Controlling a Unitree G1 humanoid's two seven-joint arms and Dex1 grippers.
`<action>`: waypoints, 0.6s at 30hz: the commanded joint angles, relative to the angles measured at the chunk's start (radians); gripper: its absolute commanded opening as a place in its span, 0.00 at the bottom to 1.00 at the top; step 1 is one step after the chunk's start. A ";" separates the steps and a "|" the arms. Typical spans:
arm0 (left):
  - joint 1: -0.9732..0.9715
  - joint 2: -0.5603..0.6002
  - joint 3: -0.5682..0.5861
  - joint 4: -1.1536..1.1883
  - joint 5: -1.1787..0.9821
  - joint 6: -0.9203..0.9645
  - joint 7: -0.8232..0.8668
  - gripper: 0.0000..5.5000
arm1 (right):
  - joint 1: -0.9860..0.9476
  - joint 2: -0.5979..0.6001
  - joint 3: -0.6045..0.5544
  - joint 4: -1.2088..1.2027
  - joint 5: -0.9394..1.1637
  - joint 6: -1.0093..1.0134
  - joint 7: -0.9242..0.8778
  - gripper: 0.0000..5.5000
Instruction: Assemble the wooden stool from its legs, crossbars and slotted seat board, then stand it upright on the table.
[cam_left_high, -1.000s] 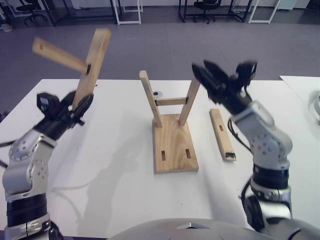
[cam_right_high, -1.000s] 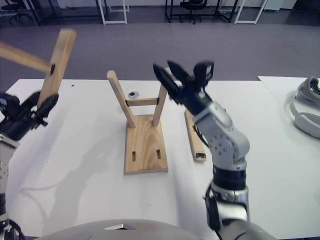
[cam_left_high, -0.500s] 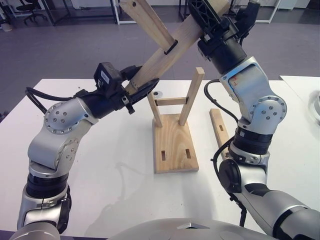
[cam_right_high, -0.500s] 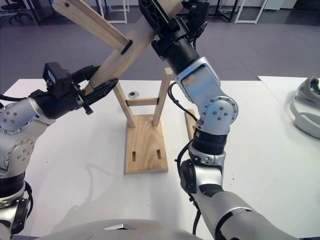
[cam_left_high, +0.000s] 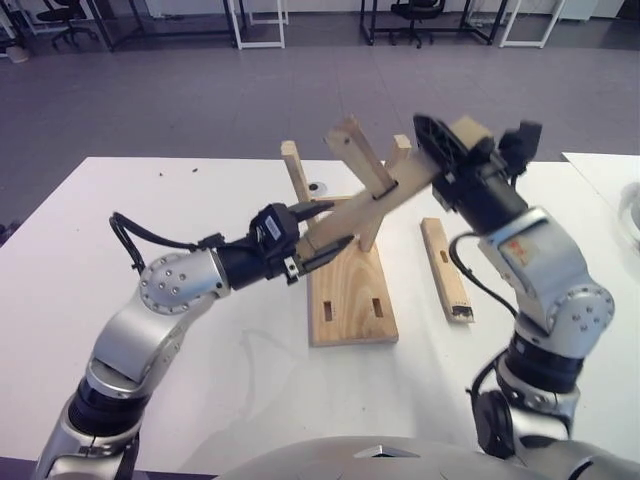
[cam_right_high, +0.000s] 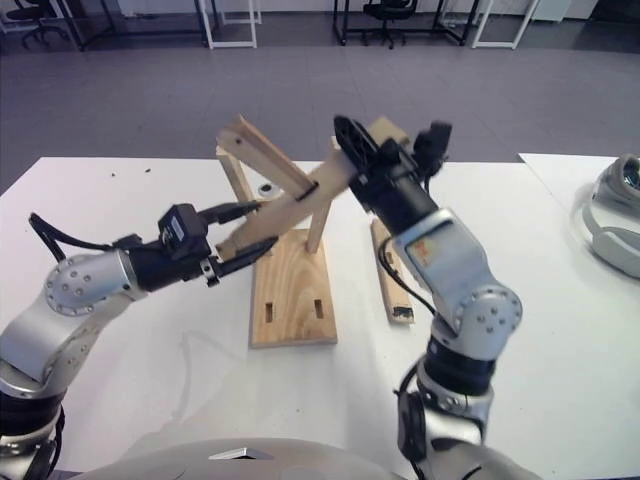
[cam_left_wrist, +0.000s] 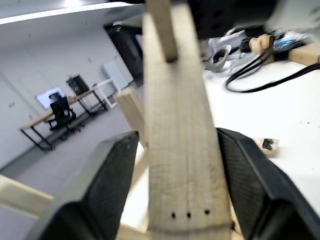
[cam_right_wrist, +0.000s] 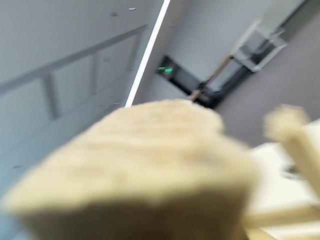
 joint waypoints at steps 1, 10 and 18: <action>0.161 -0.079 -0.005 0.018 0.066 0.000 0.129 0.63 | 0.342 -0.073 -0.080 -0.122 -0.137 -0.023 0.060 0.18; 0.258 -0.179 0.023 0.086 0.146 -0.071 0.221 0.75 | 0.552 -0.080 -0.009 -0.052 -0.489 -0.134 0.301 0.18; 0.270 -0.212 0.004 0.123 0.184 -0.104 0.217 0.75 | 0.491 -0.061 0.055 -0.032 -0.636 -0.201 0.321 0.18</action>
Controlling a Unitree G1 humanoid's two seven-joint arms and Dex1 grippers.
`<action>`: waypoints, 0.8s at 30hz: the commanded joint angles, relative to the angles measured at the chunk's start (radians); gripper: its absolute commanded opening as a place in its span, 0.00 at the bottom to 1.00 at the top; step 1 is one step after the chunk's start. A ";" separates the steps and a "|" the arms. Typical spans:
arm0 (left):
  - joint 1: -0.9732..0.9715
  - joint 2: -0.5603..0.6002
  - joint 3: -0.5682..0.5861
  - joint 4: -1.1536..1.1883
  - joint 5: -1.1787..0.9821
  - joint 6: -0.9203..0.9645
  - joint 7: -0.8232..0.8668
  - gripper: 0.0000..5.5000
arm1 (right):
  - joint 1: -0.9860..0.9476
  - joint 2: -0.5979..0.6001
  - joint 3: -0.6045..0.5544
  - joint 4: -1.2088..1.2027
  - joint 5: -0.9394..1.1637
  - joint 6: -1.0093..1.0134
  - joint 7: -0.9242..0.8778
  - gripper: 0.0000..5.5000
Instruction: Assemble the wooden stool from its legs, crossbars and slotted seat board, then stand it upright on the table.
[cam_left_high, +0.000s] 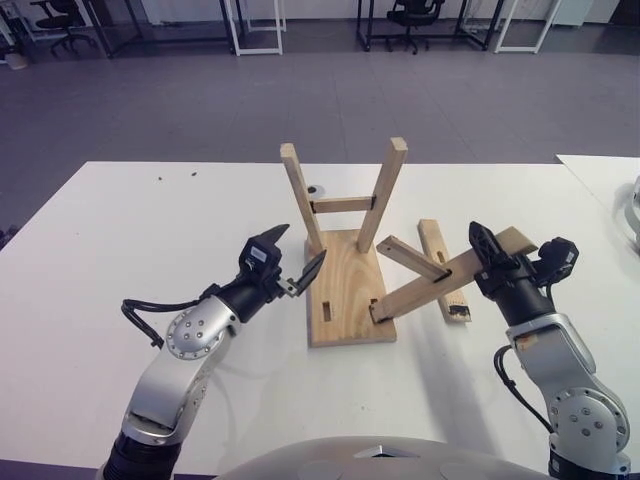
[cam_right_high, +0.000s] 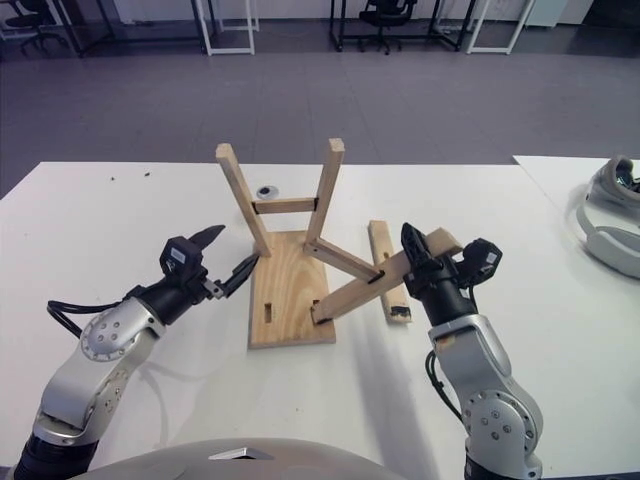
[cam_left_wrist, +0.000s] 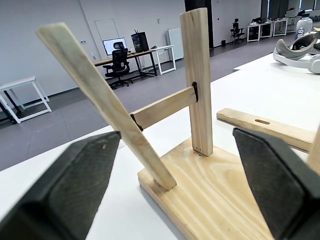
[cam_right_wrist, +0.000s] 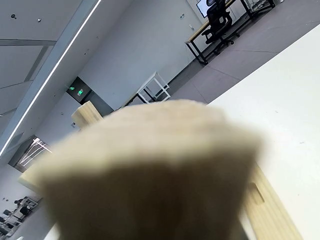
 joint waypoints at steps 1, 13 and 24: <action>-0.002 -0.007 -0.004 0.020 0.024 -0.013 -0.007 0.75 | -0.014 -0.018 0.058 0.017 -0.139 0.014 -0.012 0.18; -0.008 -0.038 -0.007 0.031 0.057 -0.023 0.006 0.75 | -0.085 -0.209 0.322 0.035 -0.545 0.189 0.012 0.19; -0.023 -0.038 -0.011 0.058 0.070 -0.031 -0.008 0.75 | -0.223 -0.112 0.290 0.072 -0.541 0.124 0.046 0.19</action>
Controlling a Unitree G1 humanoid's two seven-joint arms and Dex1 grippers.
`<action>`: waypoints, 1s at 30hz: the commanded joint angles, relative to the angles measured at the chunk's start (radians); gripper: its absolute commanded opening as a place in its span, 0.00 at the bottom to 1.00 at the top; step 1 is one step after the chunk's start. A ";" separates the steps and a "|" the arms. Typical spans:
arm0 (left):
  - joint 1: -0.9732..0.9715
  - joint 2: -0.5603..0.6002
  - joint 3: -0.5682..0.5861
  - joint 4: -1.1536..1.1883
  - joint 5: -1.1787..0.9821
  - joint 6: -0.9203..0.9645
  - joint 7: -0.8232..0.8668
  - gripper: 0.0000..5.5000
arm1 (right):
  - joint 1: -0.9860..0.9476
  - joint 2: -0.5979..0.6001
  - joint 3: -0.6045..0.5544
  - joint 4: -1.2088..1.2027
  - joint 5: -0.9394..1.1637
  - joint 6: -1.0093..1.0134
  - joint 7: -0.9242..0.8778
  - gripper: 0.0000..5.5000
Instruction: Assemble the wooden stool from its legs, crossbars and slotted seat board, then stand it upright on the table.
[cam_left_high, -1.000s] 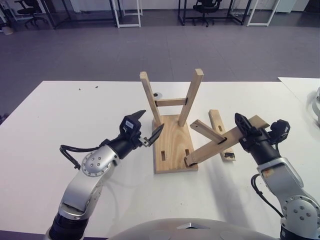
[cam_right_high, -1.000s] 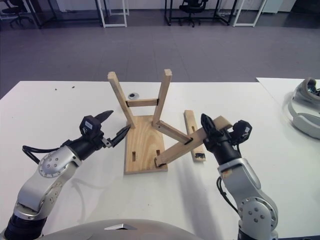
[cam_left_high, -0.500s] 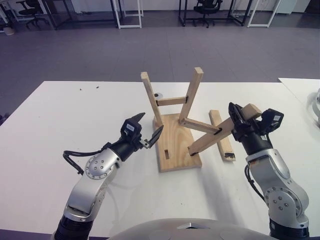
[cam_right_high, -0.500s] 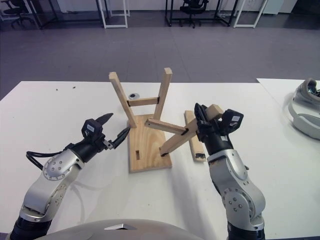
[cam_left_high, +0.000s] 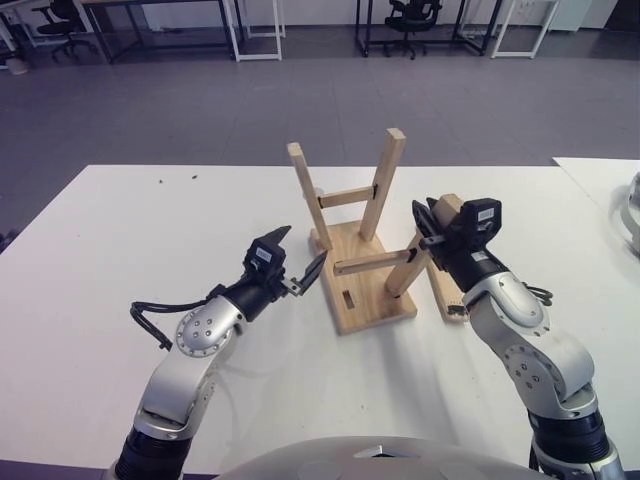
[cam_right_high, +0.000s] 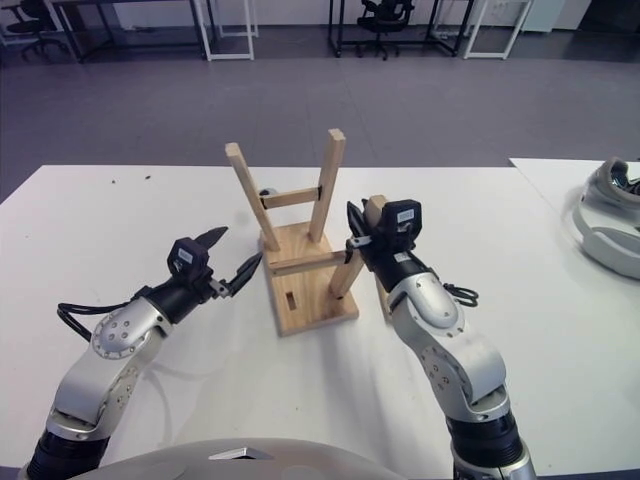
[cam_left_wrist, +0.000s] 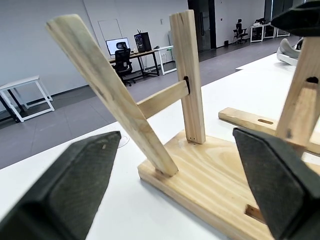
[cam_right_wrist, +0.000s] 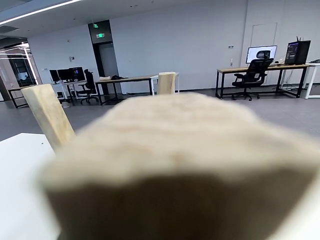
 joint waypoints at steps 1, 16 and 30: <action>-0.013 -0.001 0.005 0.014 0.014 -0.011 -0.008 0.75 | -0.011 0.048 -0.072 0.018 0.026 0.044 -0.006 0.19; -0.007 -0.003 0.038 0.085 0.036 -0.061 -0.018 0.75 | -0.128 -0.160 -0.306 0.214 0.065 0.182 0.102 0.66; -0.003 -0.016 0.017 0.107 0.050 -0.070 -0.029 0.75 | 0.043 -0.088 -0.091 0.400 -0.149 0.253 0.245 0.61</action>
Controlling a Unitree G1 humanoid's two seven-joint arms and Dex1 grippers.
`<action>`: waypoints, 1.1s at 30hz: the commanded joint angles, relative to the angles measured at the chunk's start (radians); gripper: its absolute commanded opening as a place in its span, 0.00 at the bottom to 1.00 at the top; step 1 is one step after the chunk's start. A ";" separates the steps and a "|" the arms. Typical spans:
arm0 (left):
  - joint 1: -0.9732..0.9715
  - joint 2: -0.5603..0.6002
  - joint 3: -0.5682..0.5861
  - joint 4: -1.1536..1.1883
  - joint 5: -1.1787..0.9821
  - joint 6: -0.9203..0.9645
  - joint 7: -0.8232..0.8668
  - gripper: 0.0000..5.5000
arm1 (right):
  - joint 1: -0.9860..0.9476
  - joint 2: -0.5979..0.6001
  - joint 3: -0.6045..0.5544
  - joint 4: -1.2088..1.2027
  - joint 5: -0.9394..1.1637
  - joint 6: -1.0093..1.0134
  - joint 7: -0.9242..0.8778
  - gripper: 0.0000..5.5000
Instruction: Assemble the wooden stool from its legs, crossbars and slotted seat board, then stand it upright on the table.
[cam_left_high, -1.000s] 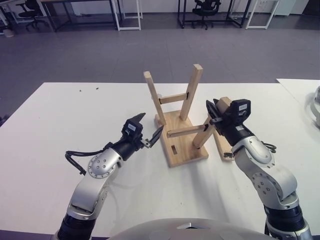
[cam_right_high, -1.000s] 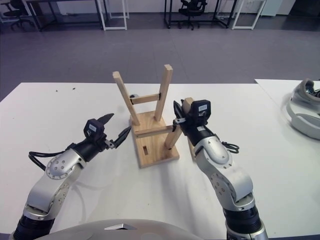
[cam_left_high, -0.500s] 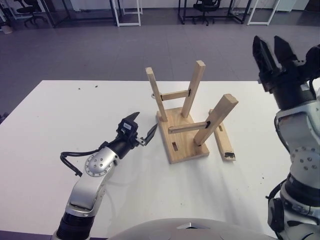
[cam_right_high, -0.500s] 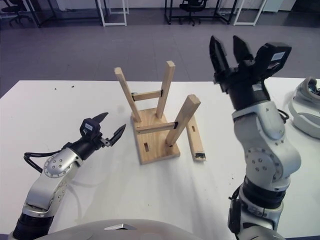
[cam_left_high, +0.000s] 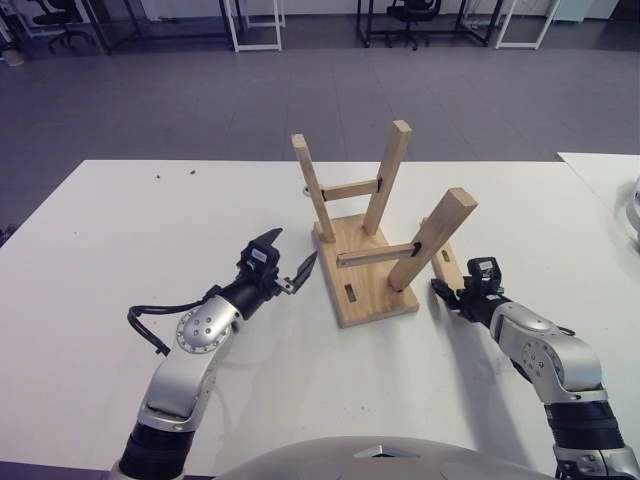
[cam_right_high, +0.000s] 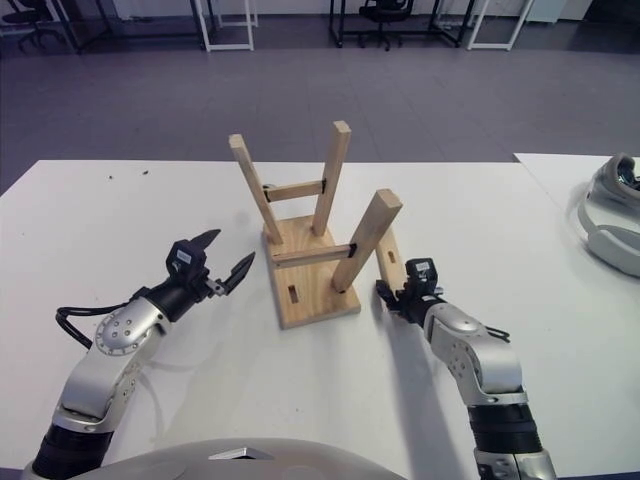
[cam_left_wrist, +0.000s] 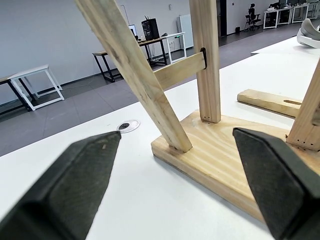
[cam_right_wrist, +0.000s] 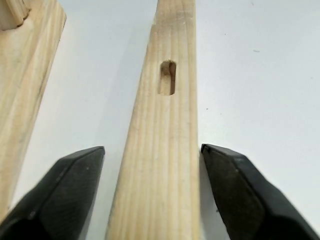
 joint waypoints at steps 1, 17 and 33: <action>-0.001 -0.002 -0.007 0.006 0.010 -0.004 -0.010 0.75 | -0.009 0.006 0.017 -0.014 -0.036 0.023 0.019 0.56; -0.775 -0.158 0.373 0.093 -0.829 0.329 0.156 0.75 | -0.614 -0.155 -0.160 -0.049 -0.057 -0.340 0.278 0.38; -1.047 -0.194 0.456 0.246 -1.193 0.352 0.293 0.52 | -0.716 -0.081 0.030 -0.257 -0.025 -0.391 0.501 0.38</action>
